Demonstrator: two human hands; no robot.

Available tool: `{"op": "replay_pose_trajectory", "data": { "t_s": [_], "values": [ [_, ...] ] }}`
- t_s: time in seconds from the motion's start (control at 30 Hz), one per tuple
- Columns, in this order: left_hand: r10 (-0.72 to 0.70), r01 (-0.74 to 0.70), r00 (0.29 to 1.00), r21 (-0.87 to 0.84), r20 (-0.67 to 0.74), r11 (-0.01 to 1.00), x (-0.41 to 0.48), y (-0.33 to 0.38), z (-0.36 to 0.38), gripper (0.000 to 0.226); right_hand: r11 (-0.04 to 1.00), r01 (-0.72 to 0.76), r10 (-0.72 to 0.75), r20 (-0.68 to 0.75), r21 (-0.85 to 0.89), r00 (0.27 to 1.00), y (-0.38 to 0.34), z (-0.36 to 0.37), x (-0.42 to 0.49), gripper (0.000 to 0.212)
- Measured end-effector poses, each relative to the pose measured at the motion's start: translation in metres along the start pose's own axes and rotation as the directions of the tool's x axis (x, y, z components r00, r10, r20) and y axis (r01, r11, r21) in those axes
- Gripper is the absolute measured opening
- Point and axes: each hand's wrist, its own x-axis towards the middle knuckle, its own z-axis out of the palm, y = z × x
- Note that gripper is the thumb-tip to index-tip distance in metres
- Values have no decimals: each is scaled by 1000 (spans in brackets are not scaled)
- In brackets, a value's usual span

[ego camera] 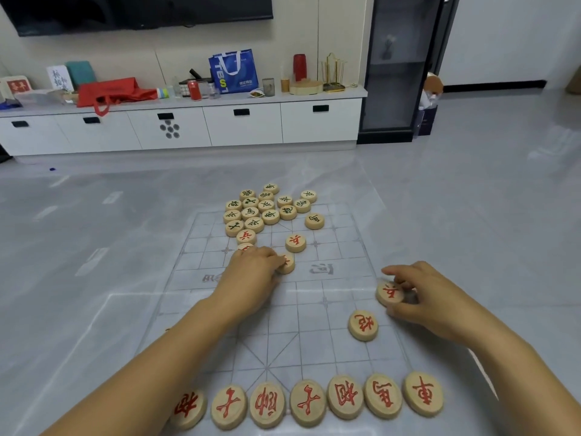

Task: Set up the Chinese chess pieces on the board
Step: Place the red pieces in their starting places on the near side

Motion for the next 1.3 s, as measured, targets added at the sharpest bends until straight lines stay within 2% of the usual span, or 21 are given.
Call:
{"op": "replay_pose_trajectory", "data": {
  "t_s": [0.07, 0.17, 0.3, 0.37, 0.47, 0.63, 0.83, 0.93, 1.0, 1.1, 1.17, 1.23, 1.3],
  "values": [
    [58, -57, 998, -68, 3, 996, -11, 8, 0, 39, 999, -34, 35, -51, 8, 998, 0, 1, 0, 57],
    [131, -125, 991, -135, 32, 983, -25, 19, 1, 40, 999, -25, 22, -67, -39, 997, -2, 3, 0, 45],
    [41, -9, 996, -354, 82, 935, -26, 19, -5, 43, 999, 6, -8, -40, -42, 999, -3, 4, -1, 46],
    [-4, 59, 991, -408, 133, 911, -20, 17, -8, 50, 999, 7, -8, -36, -35, 999, -4, 3, -1, 47],
    [8, 77, 978, -400, 207, 913, -10, 20, -11, 50, 999, 7, -8, -30, -39, 1000, -3, 2, -1, 48],
    [43, 54, 978, -443, 206, 895, -8, 32, -7, 36, 999, 14, -16, -38, -44, 999, -3, 2, -1, 48],
    [53, 55, 974, -463, 219, 885, -11, 38, -6, 43, 998, 23, -25, -32, -53, 999, -4, 2, -1, 48],
    [151, -6, 950, -466, 274, 885, -11, 38, -11, 56, 999, 21, -23, -24, -49, 999, -4, 2, -2, 49],
    [215, -82, 934, -413, 287, 907, -9, 37, -13, 48, 999, 24, -25, -18, -47, 1000, -3, 1, -2, 49],
    [118, -53, 972, -297, 205, 953, -8, 42, -10, 37, 998, 28, -29, -12, -48, 1000, -3, 1, -2, 49],
    [16, 32, 983, -256, 184, 966, -10, 45, -5, 45, 998, 34, -34, -11, -52, 999, -4, 1, -3, 48],
    [-25, 97, 970, -289, 244, 952, -13, 43, -4, 52, 998, 38, -39, -12, -51, 999, -4, 1, -3, 48],
    [40, 95, 946, -393, 321, 914, -16, 36, -11, 53, 998, 40, -40, -11, -55, 999, -4, 1, -4, 48]
  ]
}}
